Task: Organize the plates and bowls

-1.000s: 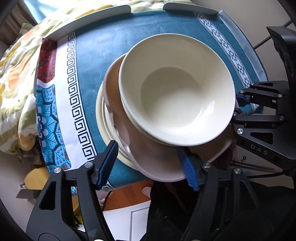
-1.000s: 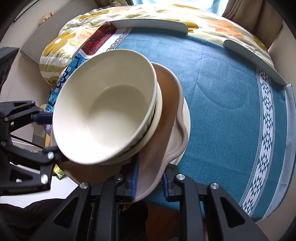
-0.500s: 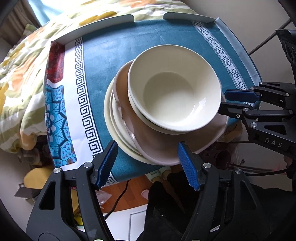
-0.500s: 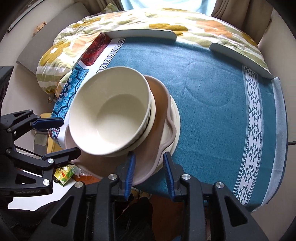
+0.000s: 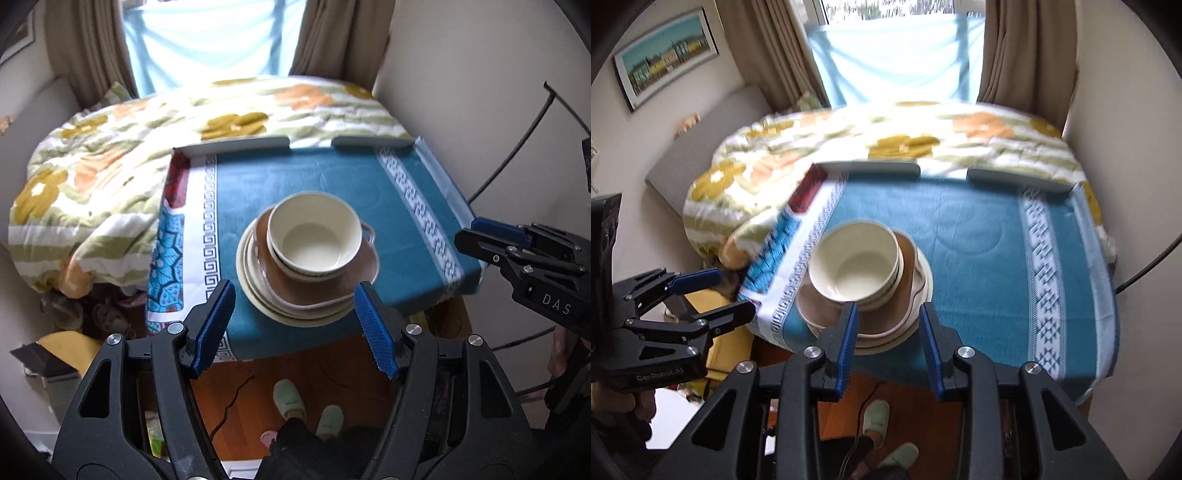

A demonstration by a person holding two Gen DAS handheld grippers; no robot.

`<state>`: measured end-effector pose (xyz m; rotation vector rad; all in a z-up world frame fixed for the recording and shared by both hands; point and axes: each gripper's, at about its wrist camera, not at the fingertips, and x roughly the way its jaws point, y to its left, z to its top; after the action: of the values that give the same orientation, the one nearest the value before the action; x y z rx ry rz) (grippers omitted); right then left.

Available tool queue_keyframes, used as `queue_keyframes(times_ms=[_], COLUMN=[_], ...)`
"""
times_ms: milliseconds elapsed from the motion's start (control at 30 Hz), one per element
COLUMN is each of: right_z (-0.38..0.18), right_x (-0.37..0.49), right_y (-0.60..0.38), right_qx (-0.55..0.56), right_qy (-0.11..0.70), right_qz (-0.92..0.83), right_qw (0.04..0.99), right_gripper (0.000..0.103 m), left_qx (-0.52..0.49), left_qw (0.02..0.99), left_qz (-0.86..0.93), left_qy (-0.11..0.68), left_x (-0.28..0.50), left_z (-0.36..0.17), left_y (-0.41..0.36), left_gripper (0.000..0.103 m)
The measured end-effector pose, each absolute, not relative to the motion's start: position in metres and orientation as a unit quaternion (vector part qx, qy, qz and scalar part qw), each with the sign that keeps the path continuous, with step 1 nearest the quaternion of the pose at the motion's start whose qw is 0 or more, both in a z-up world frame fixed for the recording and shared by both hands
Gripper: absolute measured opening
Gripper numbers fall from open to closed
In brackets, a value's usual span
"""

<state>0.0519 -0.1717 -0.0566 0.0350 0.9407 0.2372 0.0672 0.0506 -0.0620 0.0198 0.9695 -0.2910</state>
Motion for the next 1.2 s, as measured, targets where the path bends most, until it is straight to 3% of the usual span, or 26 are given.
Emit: queue_keyframes(times_ms=[133, 167, 200, 267, 300, 367, 633, 1200], right_z=[-0.015, -0.007, 0.001, 0.014, 0.018, 0.027, 0.044, 0.043], right_x=[0.008, -0.002, -0.014, -0.031, -0.040, -0.055, -0.087, -0.100], right_y=[-0.182, -0.184, -0.187, -0.192, -0.195, -0.198, -0.209, -0.214], right_qx=[-0.003, -0.002, 0.000, 0.006, 0.009, 0.012, 0.005, 0.014], right_qy=[0.395, 0.379, 0.364, 0.338, 0.326, 0.302, 0.230, 0.220], right_qz=[0.100, 0.098, 0.097, 0.091, 0.086, 0.076, 0.020, 0.007], right_qw=[0.913, 0.920, 0.926, 0.937, 0.941, 0.950, 0.973, 0.975], right_gripper=[0.035, 0.049, 0.063, 0.078, 0.086, 0.090, 0.090, 0.090], left_qx=[0.004, 0.004, 0.005, 0.003, 0.003, 0.007, -0.013, -0.005], left_qw=[0.913, 0.921, 0.928, 0.943, 0.950, 0.963, 0.974, 0.976], left_qz=[-0.111, -0.108, -0.104, -0.093, -0.087, -0.081, -0.075, -0.059], left_qy=[0.393, 0.375, 0.358, 0.320, 0.299, 0.258, 0.214, 0.210], left_x=[0.021, 0.009, -0.002, -0.025, -0.036, -0.056, -0.085, -0.093], left_z=[-0.014, -0.004, 0.004, 0.019, 0.025, 0.037, 0.046, 0.042], left_y=[0.045, 0.043, 0.042, 0.040, 0.039, 0.037, 0.028, 0.021], left_gripper=[0.066, 0.071, 0.083, 0.100, 0.103, 0.103, 0.103, 0.103])
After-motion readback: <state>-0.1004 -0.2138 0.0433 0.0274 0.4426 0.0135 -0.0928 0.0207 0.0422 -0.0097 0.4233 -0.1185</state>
